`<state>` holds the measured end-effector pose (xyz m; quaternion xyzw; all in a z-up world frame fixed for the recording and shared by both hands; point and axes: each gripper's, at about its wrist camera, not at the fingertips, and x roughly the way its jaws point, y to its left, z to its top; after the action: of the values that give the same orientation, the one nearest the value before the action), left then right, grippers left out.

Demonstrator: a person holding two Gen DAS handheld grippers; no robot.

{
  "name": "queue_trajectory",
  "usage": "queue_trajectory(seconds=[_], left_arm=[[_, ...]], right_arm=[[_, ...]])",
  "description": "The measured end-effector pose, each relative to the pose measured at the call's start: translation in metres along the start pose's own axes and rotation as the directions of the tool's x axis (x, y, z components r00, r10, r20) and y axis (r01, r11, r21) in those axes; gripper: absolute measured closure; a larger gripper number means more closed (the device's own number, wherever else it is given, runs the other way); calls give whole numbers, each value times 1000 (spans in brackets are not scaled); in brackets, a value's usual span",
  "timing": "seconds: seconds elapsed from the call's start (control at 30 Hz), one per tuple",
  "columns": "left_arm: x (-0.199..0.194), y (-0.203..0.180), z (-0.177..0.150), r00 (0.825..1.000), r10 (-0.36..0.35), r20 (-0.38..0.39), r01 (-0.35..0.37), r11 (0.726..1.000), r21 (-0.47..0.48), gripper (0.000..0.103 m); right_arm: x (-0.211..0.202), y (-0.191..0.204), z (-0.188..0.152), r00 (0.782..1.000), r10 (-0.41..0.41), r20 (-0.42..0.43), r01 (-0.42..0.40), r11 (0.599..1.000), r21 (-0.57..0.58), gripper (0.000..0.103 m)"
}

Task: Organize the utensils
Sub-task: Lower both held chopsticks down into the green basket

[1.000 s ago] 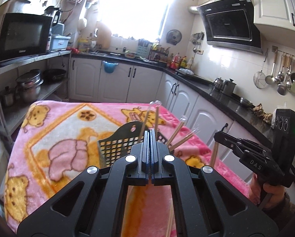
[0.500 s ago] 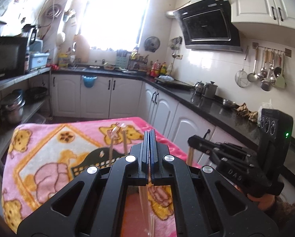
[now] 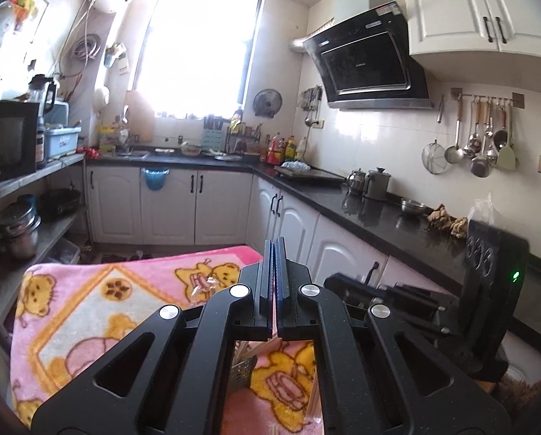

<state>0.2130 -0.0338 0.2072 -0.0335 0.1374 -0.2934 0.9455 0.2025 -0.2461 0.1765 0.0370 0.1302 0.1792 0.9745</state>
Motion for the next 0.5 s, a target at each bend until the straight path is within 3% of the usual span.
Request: queue_trajectory(seconds=[0.5], left_arm=[[23, 63, -16, 989, 107, -101, -113, 992, -63, 103]], right_arm=[[34, 16, 47, 995, 35, 90, -34, 999, -22, 99]])
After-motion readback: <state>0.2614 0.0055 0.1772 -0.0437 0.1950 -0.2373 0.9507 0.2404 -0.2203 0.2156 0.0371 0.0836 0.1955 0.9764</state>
